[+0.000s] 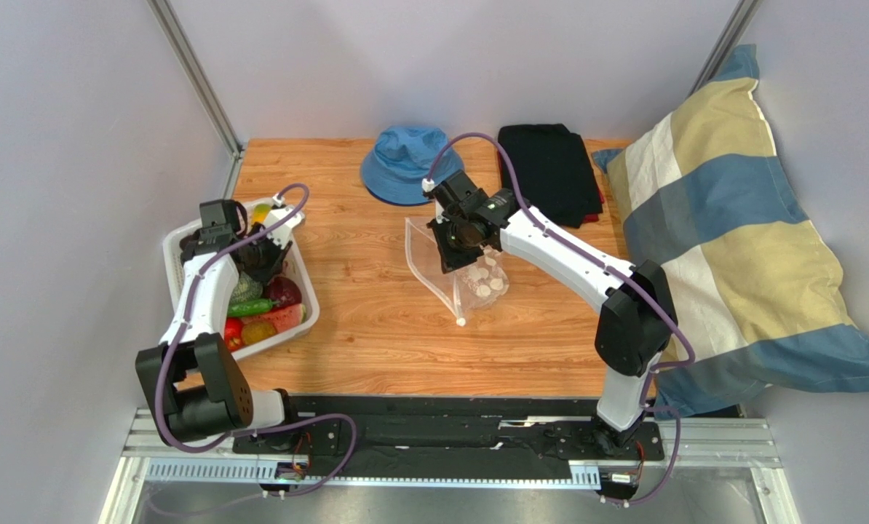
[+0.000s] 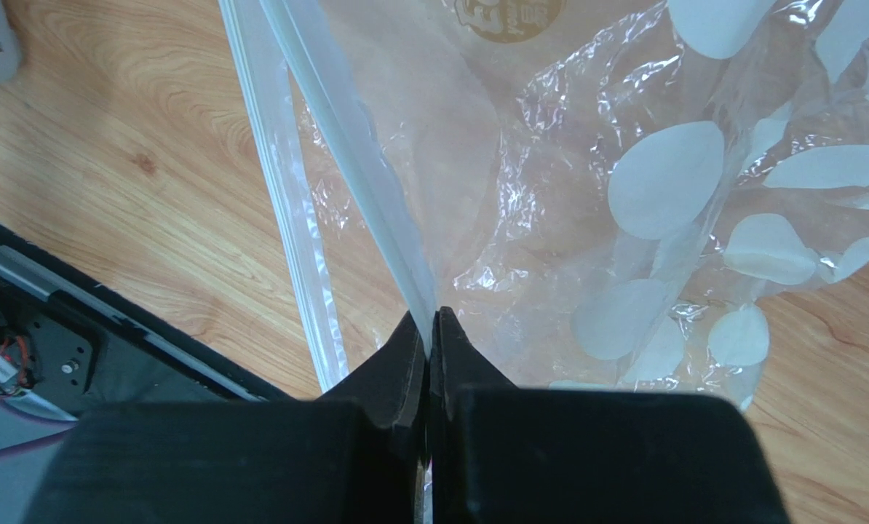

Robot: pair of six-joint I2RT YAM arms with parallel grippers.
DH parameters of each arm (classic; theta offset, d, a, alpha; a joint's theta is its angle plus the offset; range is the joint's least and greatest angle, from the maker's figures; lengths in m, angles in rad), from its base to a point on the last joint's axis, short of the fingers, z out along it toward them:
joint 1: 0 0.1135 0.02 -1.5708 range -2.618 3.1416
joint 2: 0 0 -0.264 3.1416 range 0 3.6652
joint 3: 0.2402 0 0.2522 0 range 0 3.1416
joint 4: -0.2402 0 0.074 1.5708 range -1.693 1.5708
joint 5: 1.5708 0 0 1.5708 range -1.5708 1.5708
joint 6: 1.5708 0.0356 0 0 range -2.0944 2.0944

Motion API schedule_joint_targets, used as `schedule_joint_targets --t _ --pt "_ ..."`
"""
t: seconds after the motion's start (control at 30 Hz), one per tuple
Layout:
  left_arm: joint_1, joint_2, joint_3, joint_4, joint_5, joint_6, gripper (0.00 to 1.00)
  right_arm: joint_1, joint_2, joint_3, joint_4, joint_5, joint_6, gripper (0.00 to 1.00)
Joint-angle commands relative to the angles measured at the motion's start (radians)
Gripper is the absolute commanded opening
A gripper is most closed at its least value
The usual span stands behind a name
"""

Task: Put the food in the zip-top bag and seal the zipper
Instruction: Pick up the fake fruit from the bin, then place the fake fruit in the zipper food storage bag.

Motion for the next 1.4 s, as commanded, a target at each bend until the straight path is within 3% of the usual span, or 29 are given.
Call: schedule_joint_targets --t 0.0,0.07,0.33,0.57,0.67,0.9,1.0,1.2,1.3,1.33,1.37 --pt "-0.005 -0.058 0.104 -0.093 0.096 -0.052 0.11 -0.007 -0.023 0.064 0.075 -0.085 0.062 0.00" --pt "-0.005 -0.092 0.145 -0.127 0.118 -0.096 0.00 -0.019 -0.043 0.034 0.122 -0.165 0.080 0.00" --pt "-0.008 -0.190 0.402 -0.336 0.354 -0.250 0.00 -0.036 -0.060 -0.016 0.222 -0.352 0.145 0.00" --pt "-0.113 -0.224 0.567 -0.307 0.549 -0.574 0.00 -0.042 -0.040 0.004 0.247 -0.418 0.196 0.00" --pt "-0.188 -0.236 0.563 -0.180 0.566 -0.723 0.00 -0.044 -0.034 0.012 0.255 -0.445 0.213 0.00" --pt "-0.406 -0.253 0.428 0.006 0.491 -0.868 0.00 -0.045 -0.041 0.015 0.302 -0.538 0.280 0.00" --pt "-0.435 -0.244 0.360 0.065 0.443 -0.922 0.00 -0.047 -0.046 0.023 0.324 -0.578 0.309 0.00" --pt "-0.457 -0.210 0.251 0.040 0.338 -0.890 0.00 -0.047 -0.069 0.021 0.367 -0.641 0.351 0.00" --pt "-0.460 -0.192 0.256 -0.012 0.288 -0.845 0.32 -0.058 -0.075 0.007 0.373 -0.647 0.349 0.00" --pt "-0.460 -0.189 0.260 -0.024 0.281 -0.823 0.55 -0.061 -0.075 -0.002 0.379 -0.664 0.361 0.00" --pt "-0.460 -0.186 0.266 -0.055 0.270 -0.819 0.63 -0.065 -0.075 -0.009 0.396 -0.673 0.367 0.00"
